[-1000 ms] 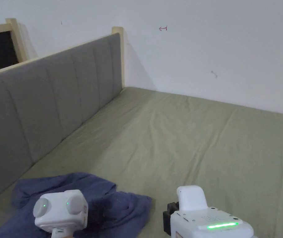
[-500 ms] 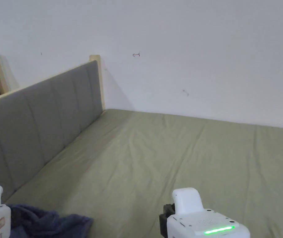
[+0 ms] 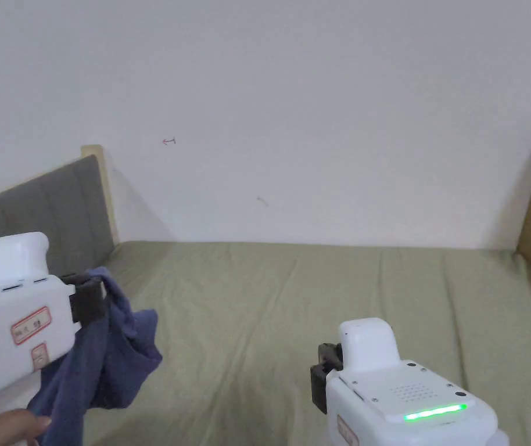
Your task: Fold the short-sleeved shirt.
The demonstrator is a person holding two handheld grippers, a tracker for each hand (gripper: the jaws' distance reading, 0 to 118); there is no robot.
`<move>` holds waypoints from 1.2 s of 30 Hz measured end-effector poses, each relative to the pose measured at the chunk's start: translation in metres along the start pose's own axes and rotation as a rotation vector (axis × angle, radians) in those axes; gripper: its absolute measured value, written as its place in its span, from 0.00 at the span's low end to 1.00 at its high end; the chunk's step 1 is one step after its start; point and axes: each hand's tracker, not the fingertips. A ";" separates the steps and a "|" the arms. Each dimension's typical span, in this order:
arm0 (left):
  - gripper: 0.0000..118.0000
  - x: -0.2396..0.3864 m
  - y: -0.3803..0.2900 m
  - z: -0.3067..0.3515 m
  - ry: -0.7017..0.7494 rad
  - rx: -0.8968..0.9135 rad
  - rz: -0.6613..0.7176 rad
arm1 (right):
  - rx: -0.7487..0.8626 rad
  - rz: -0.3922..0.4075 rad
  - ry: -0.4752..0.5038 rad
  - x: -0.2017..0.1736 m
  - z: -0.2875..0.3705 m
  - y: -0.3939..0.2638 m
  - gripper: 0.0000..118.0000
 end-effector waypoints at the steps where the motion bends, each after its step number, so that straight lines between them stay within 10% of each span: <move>1: 0.01 0.020 0.001 -0.007 -0.047 -0.009 -0.016 | 0.013 -0.002 -0.025 0.012 0.007 0.002 0.00; 13: 0.01 0.248 -0.061 -0.110 -0.581 -0.305 -0.068 | 0.041 -0.026 -0.381 0.166 0.091 -0.020 0.00; 23: 0.02 0.294 -0.212 -0.220 -0.524 -1.004 0.005 | -0.076 -0.198 -0.403 0.217 0.094 -0.071 0.00; 25: 0.15 0.284 -0.233 -0.226 -0.502 -1.046 0.085 | -0.093 -0.202 -0.390 0.215 0.090 -0.075 0.00; 28: 0.97 0.269 -0.248 -0.226 -0.453 -1.044 0.165 | -0.111 -0.195 -0.373 0.212 0.085 -0.077 0.00; 36: 0.97 0.215 -0.171 -0.165 -0.443 -0.567 0.047 | -0.102 -0.195 -0.353 0.203 0.082 -0.071 0.00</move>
